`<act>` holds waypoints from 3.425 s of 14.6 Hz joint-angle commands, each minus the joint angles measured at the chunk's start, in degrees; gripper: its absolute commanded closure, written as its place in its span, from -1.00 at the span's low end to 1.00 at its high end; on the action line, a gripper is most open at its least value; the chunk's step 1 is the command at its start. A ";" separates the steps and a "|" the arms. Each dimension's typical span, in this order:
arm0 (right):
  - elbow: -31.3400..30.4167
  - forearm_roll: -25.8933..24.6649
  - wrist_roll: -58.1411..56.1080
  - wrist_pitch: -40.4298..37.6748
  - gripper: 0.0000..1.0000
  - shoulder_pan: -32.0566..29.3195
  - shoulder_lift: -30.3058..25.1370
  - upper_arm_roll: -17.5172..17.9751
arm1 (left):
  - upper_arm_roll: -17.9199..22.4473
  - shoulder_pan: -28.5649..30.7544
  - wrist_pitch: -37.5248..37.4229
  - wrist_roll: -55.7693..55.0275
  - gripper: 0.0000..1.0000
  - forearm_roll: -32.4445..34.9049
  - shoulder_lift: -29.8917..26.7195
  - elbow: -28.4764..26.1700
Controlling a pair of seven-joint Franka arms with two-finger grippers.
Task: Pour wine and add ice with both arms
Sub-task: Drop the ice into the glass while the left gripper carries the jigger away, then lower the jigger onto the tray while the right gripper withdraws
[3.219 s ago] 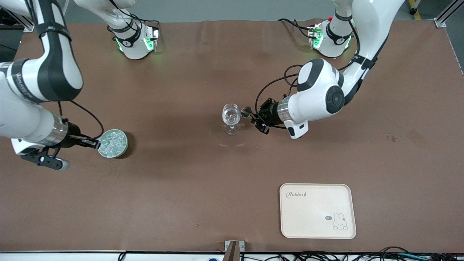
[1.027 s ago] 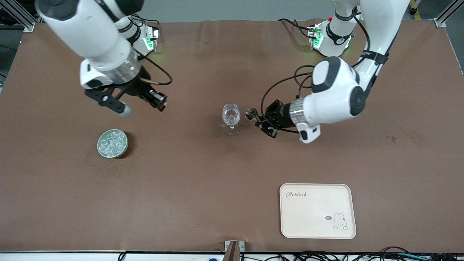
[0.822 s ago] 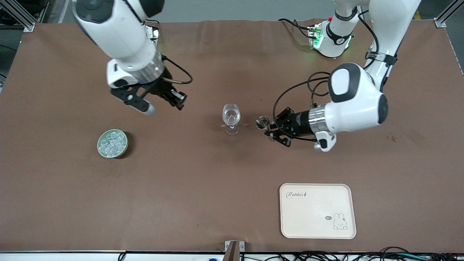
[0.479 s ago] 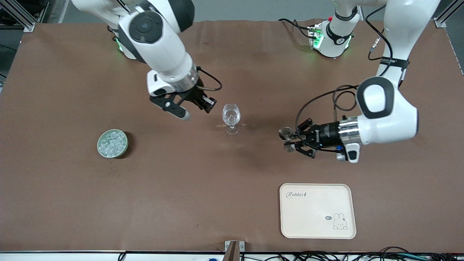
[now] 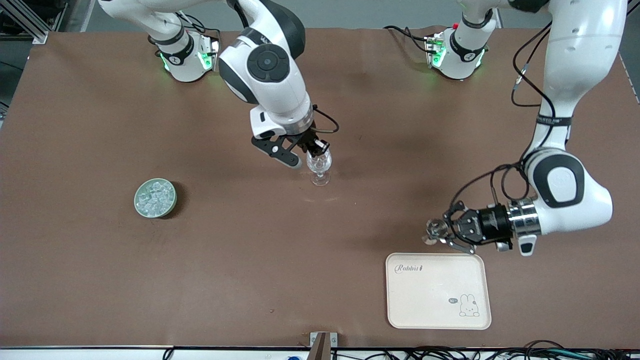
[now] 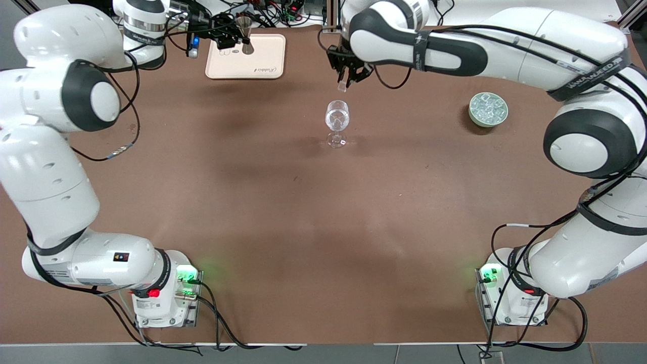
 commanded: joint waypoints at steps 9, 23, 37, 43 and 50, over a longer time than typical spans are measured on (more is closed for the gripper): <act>-1.82 -2.64 2.86 0.86 0.69 2.06 2.34 -0.15 | 3.43 -0.04 6.70 -4.29 0.99 -9.53 17.99 19.05; -1.21 -5.25 2.15 -3.26 -1.00 -0.66 -2.83 -0.24 | -0.18 -0.12 17.08 2.56 0.98 -16.21 23.36 19.41; -1.12 -4.24 -47.27 -8.89 -1.00 -16.22 -20.50 -22.62 | -0.35 1.28 16.56 6.60 0.35 -17.87 23.27 17.38; -1.65 -1.85 -63.64 -19.16 -1.00 -19.72 -25.51 -28.63 | -0.70 1.81 14.80 8.10 -0.27 -18.76 22.83 16.33; -2.08 5.70 -74.58 -24.55 -1.00 -23.69 -27.63 -33.02 | -0.27 3.04 14.63 11.07 -1.00 -17.62 18.19 9.40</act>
